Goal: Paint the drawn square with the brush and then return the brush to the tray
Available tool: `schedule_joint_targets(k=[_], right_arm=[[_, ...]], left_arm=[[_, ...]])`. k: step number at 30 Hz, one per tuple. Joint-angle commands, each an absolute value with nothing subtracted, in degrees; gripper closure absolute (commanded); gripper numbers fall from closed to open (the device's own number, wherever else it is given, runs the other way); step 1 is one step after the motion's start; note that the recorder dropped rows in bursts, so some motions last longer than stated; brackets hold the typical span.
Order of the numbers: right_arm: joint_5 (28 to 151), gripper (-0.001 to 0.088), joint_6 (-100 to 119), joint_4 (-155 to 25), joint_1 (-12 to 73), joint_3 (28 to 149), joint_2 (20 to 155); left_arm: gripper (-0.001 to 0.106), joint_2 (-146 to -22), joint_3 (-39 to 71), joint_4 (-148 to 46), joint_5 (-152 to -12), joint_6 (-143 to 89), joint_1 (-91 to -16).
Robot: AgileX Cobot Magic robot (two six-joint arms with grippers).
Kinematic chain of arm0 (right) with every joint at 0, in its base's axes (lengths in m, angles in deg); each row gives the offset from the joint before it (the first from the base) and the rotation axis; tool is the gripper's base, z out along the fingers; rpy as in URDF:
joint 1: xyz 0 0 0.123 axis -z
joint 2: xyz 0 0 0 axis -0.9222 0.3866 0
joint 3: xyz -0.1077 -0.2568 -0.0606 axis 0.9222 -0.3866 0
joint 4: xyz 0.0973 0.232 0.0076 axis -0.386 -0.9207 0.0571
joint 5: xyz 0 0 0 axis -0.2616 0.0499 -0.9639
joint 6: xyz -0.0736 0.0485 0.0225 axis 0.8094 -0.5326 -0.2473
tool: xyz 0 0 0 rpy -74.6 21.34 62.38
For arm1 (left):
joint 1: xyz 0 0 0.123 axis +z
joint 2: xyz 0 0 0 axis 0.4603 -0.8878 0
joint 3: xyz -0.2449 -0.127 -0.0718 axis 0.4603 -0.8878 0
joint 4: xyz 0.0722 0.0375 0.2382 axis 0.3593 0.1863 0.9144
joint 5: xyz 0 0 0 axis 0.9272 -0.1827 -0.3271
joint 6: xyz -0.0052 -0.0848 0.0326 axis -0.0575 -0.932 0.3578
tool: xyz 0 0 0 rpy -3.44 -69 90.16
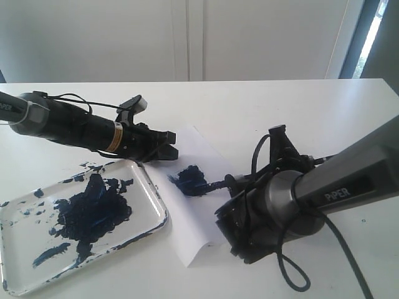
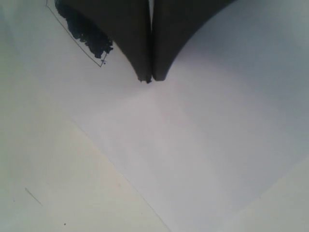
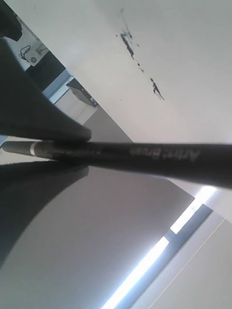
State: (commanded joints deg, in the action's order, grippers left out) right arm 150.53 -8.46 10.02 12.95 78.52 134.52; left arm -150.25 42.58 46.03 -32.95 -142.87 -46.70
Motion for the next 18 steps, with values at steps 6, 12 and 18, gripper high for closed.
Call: schedule_joint_targets(k=[6,12,18], right_arm=[[150.5,0.0868,-8.5,10.0,16.6,78.5,134.5],[150.5,0.0868,-8.5,10.1,19.2,78.5,134.5],[150.5,0.0868,-9.0,11.1,17.4,79.5,134.4]], left_arm=[[0.105,-150.2,42.6,46.0,-32.9,-142.9,-46.7],[0.105,-150.2,42.6,46.0,-32.9,-142.9,-46.7],[0.105,-150.2,42.6,46.0,-33.4,-142.9,-46.7]])
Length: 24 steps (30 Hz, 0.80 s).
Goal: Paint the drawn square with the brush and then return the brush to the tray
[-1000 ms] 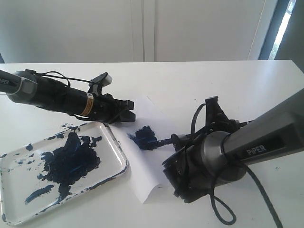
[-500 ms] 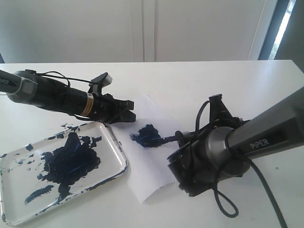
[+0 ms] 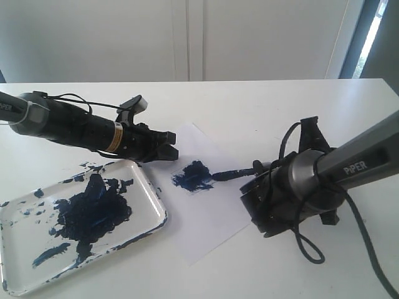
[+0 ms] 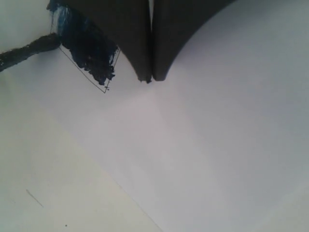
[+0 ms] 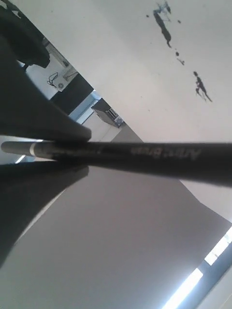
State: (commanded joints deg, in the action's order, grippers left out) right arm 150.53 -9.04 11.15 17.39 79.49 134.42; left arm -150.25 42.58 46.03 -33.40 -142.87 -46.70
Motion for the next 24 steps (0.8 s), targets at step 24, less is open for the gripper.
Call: schedule_joint_targets(k=[24], right_arm=[[150.5,0.0868,-3.5,16.9,13.5,81.2,135.5]], left_arm=[[0.105,-150.2,42.6,46.0,-32.9,-142.9,-46.7]])
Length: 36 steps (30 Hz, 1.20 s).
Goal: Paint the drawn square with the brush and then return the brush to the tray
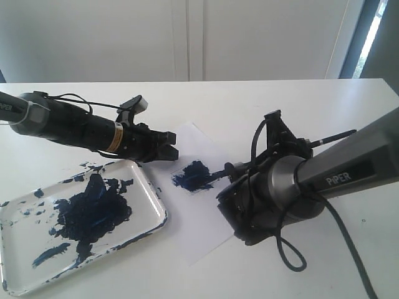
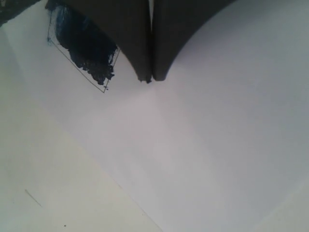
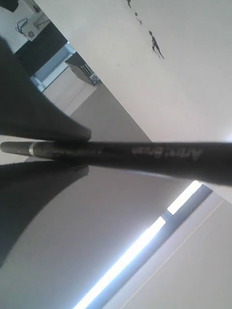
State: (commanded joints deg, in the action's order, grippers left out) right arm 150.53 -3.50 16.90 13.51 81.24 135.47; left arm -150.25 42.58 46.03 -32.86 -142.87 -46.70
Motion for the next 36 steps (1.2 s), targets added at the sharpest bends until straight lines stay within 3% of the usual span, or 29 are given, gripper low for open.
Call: schedule_joint_targets(k=[23,36], right_arm=[[150.5,0.0868,-3.4,17.7,20.5,81.2,137.8],[150.5,0.0868,-8.5,18.2,16.3,82.6,135.5]], left_arm=[[0.105,-150.2,42.6,46.0,-32.7,-142.9,-46.7],[0.105,-150.2,42.6,46.0,-32.9,-142.9,-46.4]])
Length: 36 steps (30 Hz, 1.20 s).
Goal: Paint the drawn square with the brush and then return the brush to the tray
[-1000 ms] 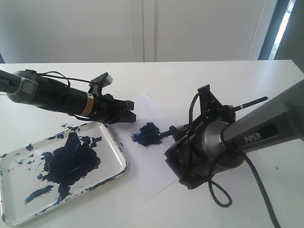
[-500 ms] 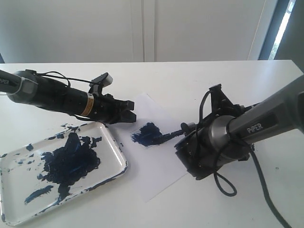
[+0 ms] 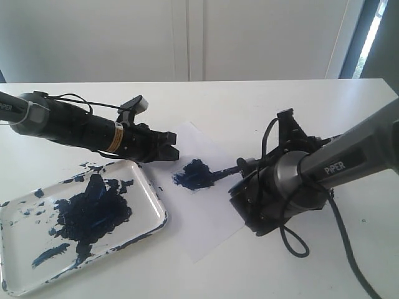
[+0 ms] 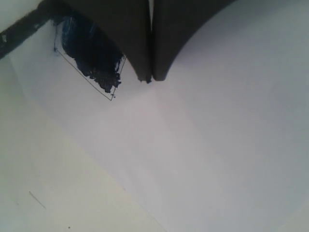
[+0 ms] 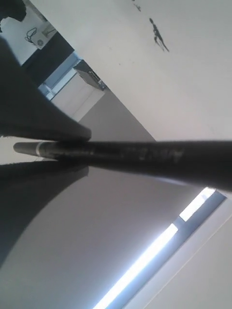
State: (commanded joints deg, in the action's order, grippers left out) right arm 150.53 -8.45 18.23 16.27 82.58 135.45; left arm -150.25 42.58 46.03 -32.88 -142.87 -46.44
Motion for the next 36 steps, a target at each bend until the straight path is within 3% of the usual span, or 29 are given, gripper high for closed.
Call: schedule_joint_targets(k=[10,18,36], right_arm=[[150.5,0.0868,-8.5,16.9,15.9,83.7,134.8],[150.5,0.0868,-6.1,16.5,15.9,91.7,142.5],[150.5,0.0868,-3.1,14.6,17.0,97.6,148.3]], left_arm=[[0.105,-150.2,42.6,46.0,-32.9,-142.9,-46.0],[0.105,-150.2,42.6,46.0,-33.0,-142.9,-46.0],[0.105,-150.2,42.6,46.0,-32.9,-142.9,-46.0]])
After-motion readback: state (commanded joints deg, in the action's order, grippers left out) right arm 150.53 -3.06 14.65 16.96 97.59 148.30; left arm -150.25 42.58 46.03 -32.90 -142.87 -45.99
